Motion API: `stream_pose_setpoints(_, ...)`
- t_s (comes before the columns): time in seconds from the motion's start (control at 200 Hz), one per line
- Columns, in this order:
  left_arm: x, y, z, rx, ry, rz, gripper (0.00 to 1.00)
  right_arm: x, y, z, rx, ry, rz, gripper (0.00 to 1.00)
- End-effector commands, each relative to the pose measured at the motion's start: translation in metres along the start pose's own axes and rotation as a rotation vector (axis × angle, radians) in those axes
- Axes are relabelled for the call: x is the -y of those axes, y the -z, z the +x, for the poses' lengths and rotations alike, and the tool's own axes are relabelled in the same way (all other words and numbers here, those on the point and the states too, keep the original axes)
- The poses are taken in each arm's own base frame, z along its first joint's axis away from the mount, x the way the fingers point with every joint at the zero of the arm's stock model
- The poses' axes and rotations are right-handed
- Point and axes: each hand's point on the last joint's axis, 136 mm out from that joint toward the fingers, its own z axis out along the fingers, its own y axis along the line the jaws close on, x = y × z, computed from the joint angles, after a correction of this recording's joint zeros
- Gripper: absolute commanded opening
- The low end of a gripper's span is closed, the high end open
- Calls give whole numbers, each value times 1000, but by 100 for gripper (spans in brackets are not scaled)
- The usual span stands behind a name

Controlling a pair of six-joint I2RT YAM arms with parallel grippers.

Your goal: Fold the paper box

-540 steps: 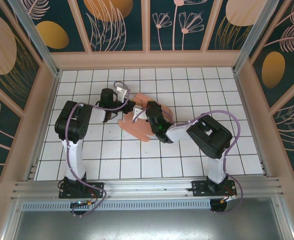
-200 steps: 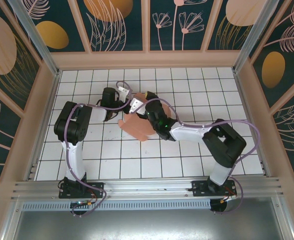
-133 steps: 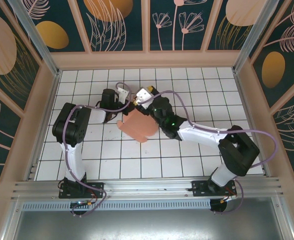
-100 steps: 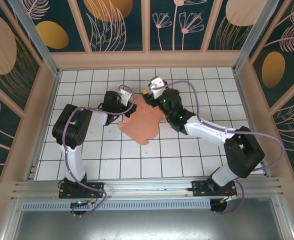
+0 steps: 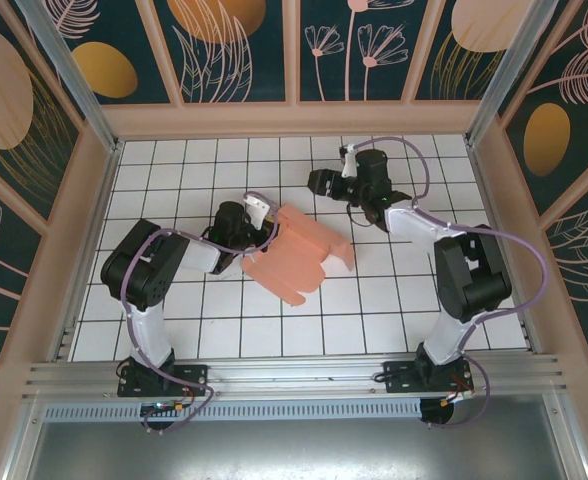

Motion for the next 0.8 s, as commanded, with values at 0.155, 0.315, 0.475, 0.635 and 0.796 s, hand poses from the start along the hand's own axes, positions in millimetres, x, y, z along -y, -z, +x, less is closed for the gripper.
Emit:
stream_pose_setpoints(0.155, 12, 11, 13, 16, 29, 23, 4, -18, -27, 38, -200, -27, -169, 70)
stream_pose_setpoints(0.315, 9, 9, 18, -6, 28, 11, 5, -30, -46, 55, -282, 6, -217, 70)
stream_pose_setpoints(0.475, 6, 4, 18, -26, 15, -1, 5, -33, -60, 68, -333, 20, -220, 66)
stream_pose_setpoints(0.635, 2, 0, 19, -40, 9, -11, 5, -27, -66, 83, -370, 26, -198, 60)
stream_pose_setpoints(0.796, 2, -3, 20, -44, 28, -7, 6, -17, -70, 91, -386, 29, -169, 57)
